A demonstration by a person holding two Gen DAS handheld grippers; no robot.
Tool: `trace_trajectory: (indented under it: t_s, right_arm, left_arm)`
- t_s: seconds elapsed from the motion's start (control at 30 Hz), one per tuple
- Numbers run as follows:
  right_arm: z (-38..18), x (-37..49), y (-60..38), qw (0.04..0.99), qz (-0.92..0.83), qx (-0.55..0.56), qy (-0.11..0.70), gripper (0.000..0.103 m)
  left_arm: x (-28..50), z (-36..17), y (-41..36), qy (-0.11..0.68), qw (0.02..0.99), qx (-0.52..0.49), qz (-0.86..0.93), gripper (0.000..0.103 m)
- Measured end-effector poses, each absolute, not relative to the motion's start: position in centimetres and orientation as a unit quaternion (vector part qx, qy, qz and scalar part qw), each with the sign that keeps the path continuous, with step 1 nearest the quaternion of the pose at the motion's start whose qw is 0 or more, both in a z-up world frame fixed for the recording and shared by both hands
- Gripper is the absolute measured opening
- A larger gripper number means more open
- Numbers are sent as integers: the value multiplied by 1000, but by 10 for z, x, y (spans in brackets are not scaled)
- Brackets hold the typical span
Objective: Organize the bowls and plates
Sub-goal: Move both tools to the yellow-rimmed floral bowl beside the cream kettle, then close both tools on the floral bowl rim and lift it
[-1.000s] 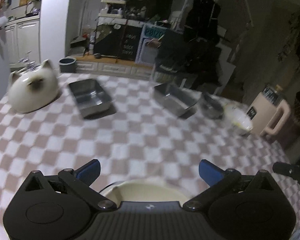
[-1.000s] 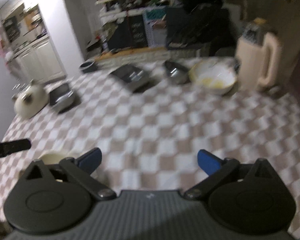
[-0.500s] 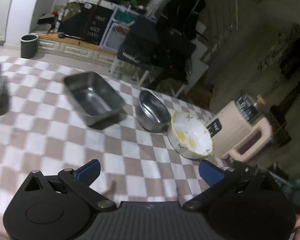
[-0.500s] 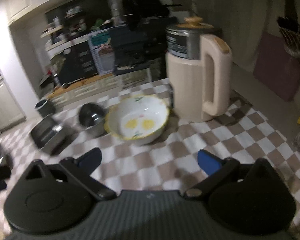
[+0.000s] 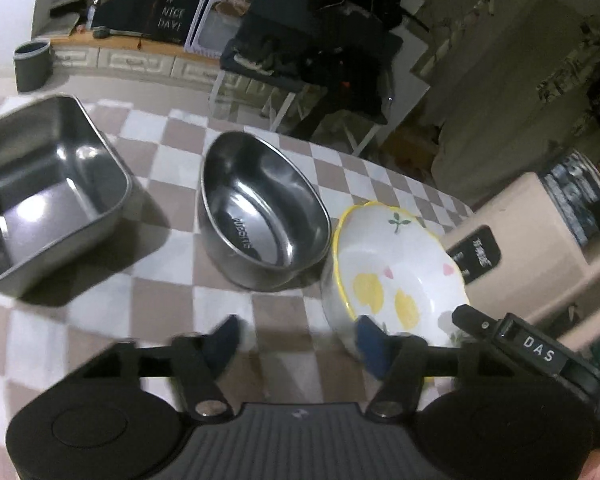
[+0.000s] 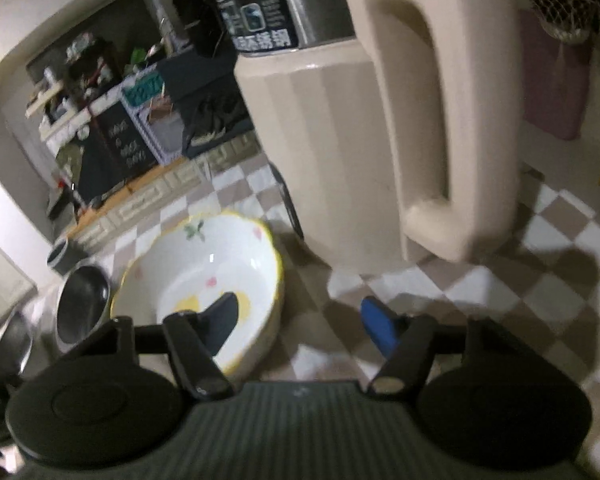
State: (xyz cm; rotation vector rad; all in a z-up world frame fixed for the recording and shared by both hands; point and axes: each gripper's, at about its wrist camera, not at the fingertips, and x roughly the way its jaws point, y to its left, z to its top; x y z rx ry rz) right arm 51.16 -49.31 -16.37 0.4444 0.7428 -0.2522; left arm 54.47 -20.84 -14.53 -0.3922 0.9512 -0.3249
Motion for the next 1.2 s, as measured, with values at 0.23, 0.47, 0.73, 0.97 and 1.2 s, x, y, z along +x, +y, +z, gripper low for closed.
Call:
trace_trajectory:
  t_s: [0.23, 0.47, 0.73, 0.97, 1.2]
  right_arm:
    - [-183, 544, -491, 898, -116, 204, 373, 24]
    - [-180, 559, -502, 906, -82, 188, 370, 22]
    - [-182, 549, -504, 915, -45, 167, 365, 13]
    - [-173, 520, -507, 907, 13, 149, 393, 27]
    - [-176, 533, -519, 904, -7, 191, 384, 25]
  left_arm:
    - [563, -154, -225, 454, 852, -202, -165, 41]
    - [563, -151, -241, 452, 861, -182, -149, 33]
    - [570, -151, -255, 458, 861, -164, -144, 17]
    - [575, -153, -260, 447, 872, -129, -152, 8]
    - [577, -152, -275, 438, 884, -81, -143, 10]
